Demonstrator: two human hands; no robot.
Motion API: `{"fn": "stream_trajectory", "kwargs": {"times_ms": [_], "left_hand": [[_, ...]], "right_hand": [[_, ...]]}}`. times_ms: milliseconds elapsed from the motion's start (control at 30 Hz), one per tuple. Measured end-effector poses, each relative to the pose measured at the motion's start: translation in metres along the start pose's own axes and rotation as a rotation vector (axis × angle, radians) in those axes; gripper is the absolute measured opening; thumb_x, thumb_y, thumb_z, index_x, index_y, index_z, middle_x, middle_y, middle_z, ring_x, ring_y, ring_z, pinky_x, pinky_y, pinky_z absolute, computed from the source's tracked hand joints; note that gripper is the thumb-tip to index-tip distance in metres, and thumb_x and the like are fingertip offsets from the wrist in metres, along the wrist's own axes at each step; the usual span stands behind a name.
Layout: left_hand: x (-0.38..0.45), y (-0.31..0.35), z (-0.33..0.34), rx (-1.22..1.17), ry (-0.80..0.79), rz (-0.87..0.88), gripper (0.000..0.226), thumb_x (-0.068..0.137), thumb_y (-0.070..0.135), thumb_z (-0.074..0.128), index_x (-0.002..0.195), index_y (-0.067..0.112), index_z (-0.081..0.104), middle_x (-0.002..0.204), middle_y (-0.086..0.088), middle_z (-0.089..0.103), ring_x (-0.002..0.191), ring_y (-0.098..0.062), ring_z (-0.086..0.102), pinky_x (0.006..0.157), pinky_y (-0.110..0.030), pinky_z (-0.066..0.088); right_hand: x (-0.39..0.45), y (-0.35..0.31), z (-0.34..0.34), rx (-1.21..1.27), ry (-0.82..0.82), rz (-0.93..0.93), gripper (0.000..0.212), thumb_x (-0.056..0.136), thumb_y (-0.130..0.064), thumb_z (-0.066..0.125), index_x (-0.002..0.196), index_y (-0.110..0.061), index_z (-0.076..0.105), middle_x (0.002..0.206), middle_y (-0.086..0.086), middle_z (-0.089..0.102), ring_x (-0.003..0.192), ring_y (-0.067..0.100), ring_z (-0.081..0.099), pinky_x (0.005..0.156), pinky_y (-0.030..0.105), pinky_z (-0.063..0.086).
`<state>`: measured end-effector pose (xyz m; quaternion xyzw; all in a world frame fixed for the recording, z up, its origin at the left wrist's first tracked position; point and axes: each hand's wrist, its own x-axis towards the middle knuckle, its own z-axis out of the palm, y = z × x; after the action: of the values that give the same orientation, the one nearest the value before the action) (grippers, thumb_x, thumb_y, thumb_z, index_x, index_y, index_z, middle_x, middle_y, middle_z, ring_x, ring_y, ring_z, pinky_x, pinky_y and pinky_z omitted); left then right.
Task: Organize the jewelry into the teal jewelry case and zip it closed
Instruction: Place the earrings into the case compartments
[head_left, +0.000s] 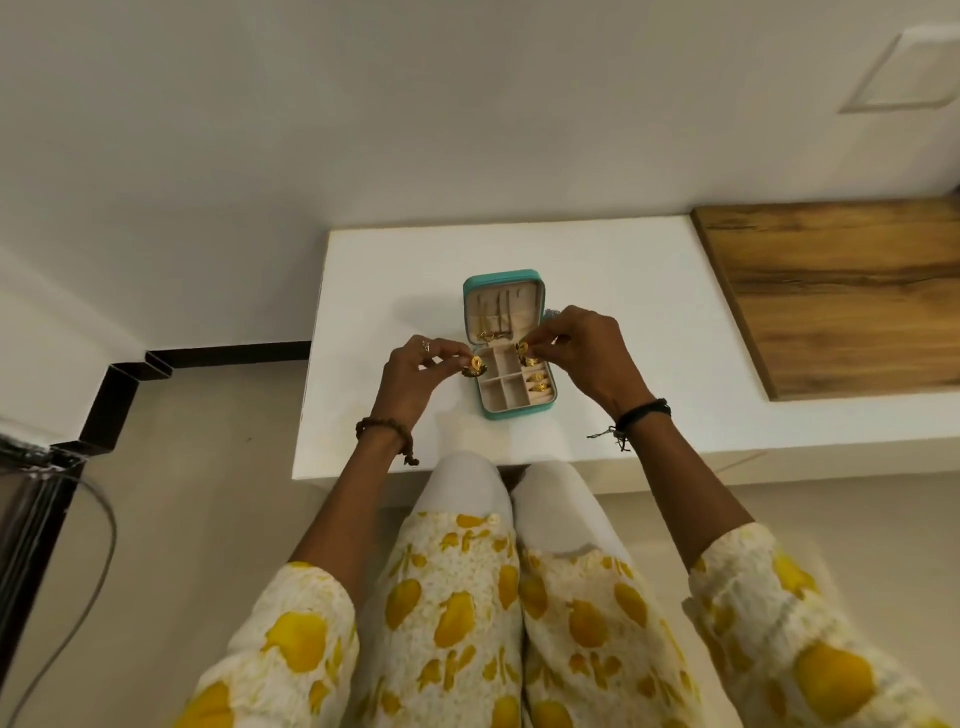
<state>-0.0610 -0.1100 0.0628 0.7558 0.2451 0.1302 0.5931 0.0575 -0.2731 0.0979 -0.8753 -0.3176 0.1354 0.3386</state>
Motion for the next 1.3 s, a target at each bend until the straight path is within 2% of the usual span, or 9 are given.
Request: {"fn": "stream_trajectory", "kwargs": {"times_ms": [100, 300, 600, 767, 867, 967, 1100, 1167, 1300], "left_hand": [[0.015, -0.015, 0.003, 0.025, 0.002, 0.007, 0.018, 0.081, 0.008, 0.065, 0.079, 0.026, 0.067, 0.084, 0.008, 0.06, 0.071, 0.012, 0.052, 0.068, -0.007, 0.038], [0.04, -0.039, 0.014, 0.035, -0.011, -0.032, 0.015, 0.081, 0.006, 0.064, 0.084, 0.021, 0.068, 0.081, 0.011, 0.058, 0.069, 0.012, 0.051, 0.065, -0.005, 0.037], [0.042, -0.057, 0.019, 0.0, -0.017, -0.019, 0.015, 0.081, 0.002, 0.062, 0.091, 0.012, 0.068, 0.082, 0.01, 0.059, 0.072, 0.013, 0.053, 0.067, -0.003, 0.038], [0.042, -0.062, 0.017, -0.027, -0.012, -0.046, 0.012, 0.082, 0.003, 0.062, 0.087, 0.012, 0.068, 0.08, 0.012, 0.06, 0.069, 0.012, 0.052, 0.064, -0.009, 0.038], [0.042, -0.063, 0.015, -0.05, 0.009, -0.065, 0.012, 0.082, 0.004, 0.062, 0.085, 0.015, 0.068, 0.08, 0.011, 0.061, 0.068, 0.01, 0.051, 0.065, -0.015, 0.037], [0.043, -0.061, 0.016, -0.055, 0.002, -0.049, 0.014, 0.082, 0.006, 0.063, 0.084, 0.018, 0.068, 0.08, 0.011, 0.061, 0.069, 0.01, 0.051, 0.067, -0.011, 0.037], [0.046, -0.054, 0.023, -0.077, -0.011, -0.03, 0.017, 0.081, 0.005, 0.063, 0.086, 0.021, 0.067, 0.08, 0.012, 0.062, 0.072, 0.008, 0.054, 0.067, -0.003, 0.036], [0.048, -0.053, 0.029, -0.078, -0.008, -0.043, 0.017, 0.081, 0.005, 0.063, 0.086, 0.021, 0.067, 0.081, 0.008, 0.064, 0.076, 0.001, 0.053, 0.066, -0.002, 0.036], [0.047, -0.058, 0.04, -0.077, 0.0, -0.057, 0.017, 0.082, 0.003, 0.062, 0.087, 0.019, 0.068, 0.085, -0.002, 0.065, 0.075, 0.001, 0.054, 0.066, -0.002, 0.036]], "right_hand": [[0.016, 0.009, 0.015, -0.021, -0.017, 0.011, 0.016, 0.081, -0.017, 0.069, 0.095, -0.013, 0.073, 0.097, 0.013, 0.059, 0.088, 0.018, 0.052, 0.072, 0.024, 0.038], [0.038, 0.025, 0.04, -0.045, -0.078, -0.021, 0.014, 0.08, -0.015, 0.069, 0.093, -0.015, 0.074, 0.095, 0.013, 0.056, 0.083, 0.013, 0.046, 0.071, 0.026, 0.039], [0.042, 0.036, 0.06, -0.011, -0.143, -0.004, 0.015, 0.084, -0.026, 0.065, 0.097, -0.024, 0.073, 0.077, -0.007, 0.062, 0.057, -0.003, 0.046, 0.053, 0.014, 0.029], [0.049, 0.039, 0.068, -0.017, -0.221, 0.025, 0.015, 0.083, -0.026, 0.066, 0.097, -0.027, 0.073, 0.089, -0.001, 0.072, 0.069, 0.006, 0.056, 0.057, 0.017, 0.037], [0.05, 0.039, 0.064, 0.003, -0.204, 0.029, 0.012, 0.084, -0.025, 0.064, 0.092, -0.028, 0.073, 0.07, -0.001, 0.067, 0.051, 0.003, 0.052, 0.051, 0.013, 0.034], [0.048, 0.042, 0.054, 0.065, -0.118, 0.03, 0.01, 0.084, -0.023, 0.064, 0.087, -0.026, 0.073, 0.055, -0.007, 0.061, 0.044, 0.005, 0.051, 0.052, 0.017, 0.039], [0.049, 0.05, 0.048, 0.001, -0.169, 0.047, 0.014, 0.087, -0.02, 0.062, 0.094, -0.018, 0.073, 0.077, 0.011, 0.071, 0.055, 0.006, 0.058, 0.054, 0.006, 0.038], [0.052, 0.053, 0.049, -0.039, -0.235, 0.068, 0.015, 0.088, -0.019, 0.06, 0.097, -0.018, 0.072, 0.087, 0.013, 0.072, 0.062, 0.014, 0.061, 0.056, 0.007, 0.039], [0.061, 0.057, 0.052, -0.092, -0.304, 0.065, 0.018, 0.089, -0.018, 0.059, 0.101, -0.02, 0.072, 0.087, 0.008, 0.071, 0.057, 0.006, 0.059, 0.059, 0.014, 0.044]]}}
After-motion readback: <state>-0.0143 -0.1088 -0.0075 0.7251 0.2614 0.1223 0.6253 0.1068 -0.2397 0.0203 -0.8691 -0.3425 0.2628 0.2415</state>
